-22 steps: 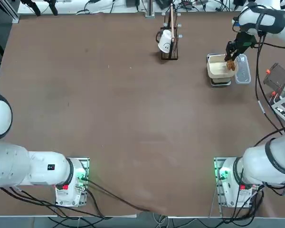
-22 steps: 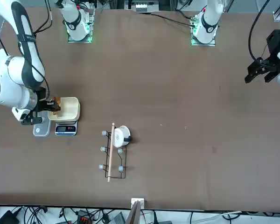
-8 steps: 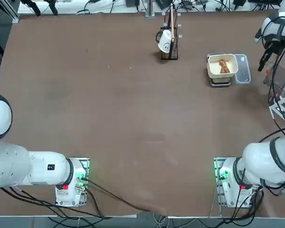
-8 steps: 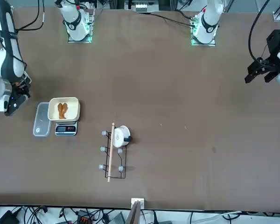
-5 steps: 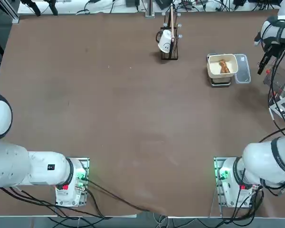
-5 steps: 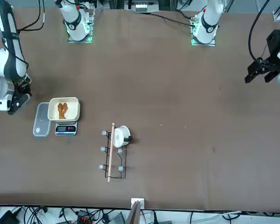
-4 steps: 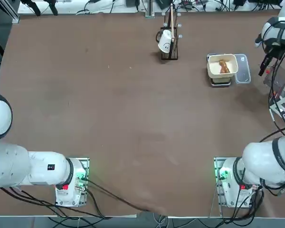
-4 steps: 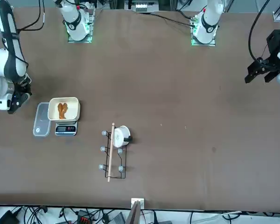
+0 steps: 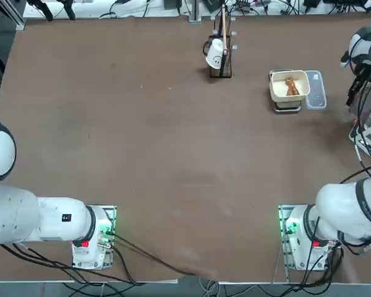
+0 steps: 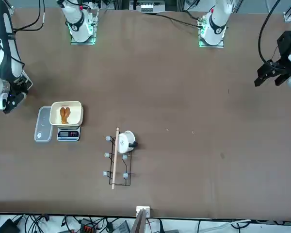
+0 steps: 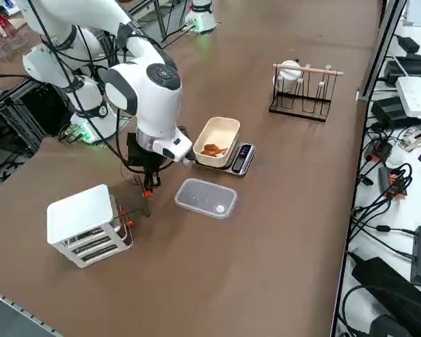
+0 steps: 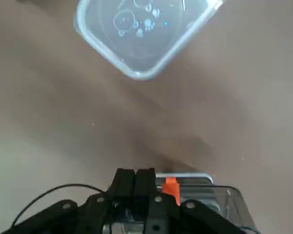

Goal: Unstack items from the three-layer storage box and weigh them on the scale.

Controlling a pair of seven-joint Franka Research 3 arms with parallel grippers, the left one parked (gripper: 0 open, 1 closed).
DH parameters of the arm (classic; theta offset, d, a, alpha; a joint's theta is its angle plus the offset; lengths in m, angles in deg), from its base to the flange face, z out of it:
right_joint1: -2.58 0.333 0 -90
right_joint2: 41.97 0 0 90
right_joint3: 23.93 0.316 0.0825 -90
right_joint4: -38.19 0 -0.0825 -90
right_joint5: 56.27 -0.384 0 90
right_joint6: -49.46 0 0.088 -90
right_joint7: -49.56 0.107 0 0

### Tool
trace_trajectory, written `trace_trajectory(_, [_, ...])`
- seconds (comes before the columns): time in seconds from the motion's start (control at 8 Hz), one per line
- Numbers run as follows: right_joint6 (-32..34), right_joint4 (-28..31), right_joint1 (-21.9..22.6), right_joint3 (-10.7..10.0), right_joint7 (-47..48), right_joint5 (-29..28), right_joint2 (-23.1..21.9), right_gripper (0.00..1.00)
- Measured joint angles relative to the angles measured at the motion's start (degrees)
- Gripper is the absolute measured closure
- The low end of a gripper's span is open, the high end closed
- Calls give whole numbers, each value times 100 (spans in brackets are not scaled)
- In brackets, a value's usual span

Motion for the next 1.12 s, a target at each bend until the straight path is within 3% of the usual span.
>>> trace_trajectory(0.62, [145,73,-509,-3,-28,451,-13,98])
trace_trajectory(1.12, [169,97,-646,3,-29,596,-15,98])
